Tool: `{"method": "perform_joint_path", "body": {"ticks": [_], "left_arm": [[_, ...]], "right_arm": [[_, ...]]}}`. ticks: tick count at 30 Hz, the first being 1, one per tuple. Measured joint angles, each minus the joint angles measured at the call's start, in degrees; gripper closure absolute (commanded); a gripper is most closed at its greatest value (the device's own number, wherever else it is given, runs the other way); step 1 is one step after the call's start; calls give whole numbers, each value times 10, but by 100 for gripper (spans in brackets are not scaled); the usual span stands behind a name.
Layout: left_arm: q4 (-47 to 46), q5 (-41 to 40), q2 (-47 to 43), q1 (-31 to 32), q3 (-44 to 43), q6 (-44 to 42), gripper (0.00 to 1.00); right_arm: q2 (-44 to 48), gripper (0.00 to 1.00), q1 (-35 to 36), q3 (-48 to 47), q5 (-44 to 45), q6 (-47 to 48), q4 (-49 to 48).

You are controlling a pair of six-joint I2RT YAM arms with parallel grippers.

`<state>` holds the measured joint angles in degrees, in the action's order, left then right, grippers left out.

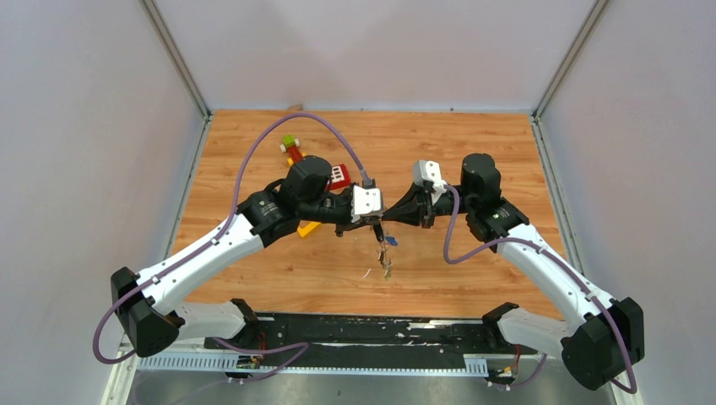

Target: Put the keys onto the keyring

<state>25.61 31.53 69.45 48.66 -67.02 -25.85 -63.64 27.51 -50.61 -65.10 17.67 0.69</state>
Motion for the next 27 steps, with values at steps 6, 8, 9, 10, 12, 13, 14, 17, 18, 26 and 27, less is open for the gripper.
{"method": "perform_joint_path", "body": {"ticks": [6, 8, 9, 10, 12, 13, 14, 17, 18, 26, 27], "left_arm": [[-1, 0, 0, 0, 0, 2, 83], [-1, 0, 0, 0, 0, 2, 79], [-1, 1, 0, 0, 0, 3, 77], [-1, 1, 0, 0, 0, 3, 76], [-1, 2, 0, 0, 0, 4, 76], [-1, 3, 0, 0, 0, 4, 76], [-1, 3, 0, 0, 0, 4, 76], [-1, 3, 0, 0, 0, 4, 76], [-1, 3, 0, 0, 0, 5, 76], [-8, 6, 0, 0, 0, 20, 76], [-10, 6, -1, 0, 0, 22, 77]], "right_arm": [[0, 100, 0, 0, 0, 0, 0], [0, 100, 0, 0, 0, 0, 0], [0, 100, 0, 0, 0, 0, 0], [0, 100, 0, 0, 0, 0, 0], [0, 100, 0, 0, 0, 0, 0], [0, 100, 0, 0, 0, 0, 0], [0, 100, 0, 0, 0, 0, 0], [0, 100, 0, 0, 0, 0, 0], [0, 100, 0, 0, 0, 0, 0], [0, 100, 0, 0, 0, 0, 0], [0, 100, 0, 0, 0, 0, 0]]}}
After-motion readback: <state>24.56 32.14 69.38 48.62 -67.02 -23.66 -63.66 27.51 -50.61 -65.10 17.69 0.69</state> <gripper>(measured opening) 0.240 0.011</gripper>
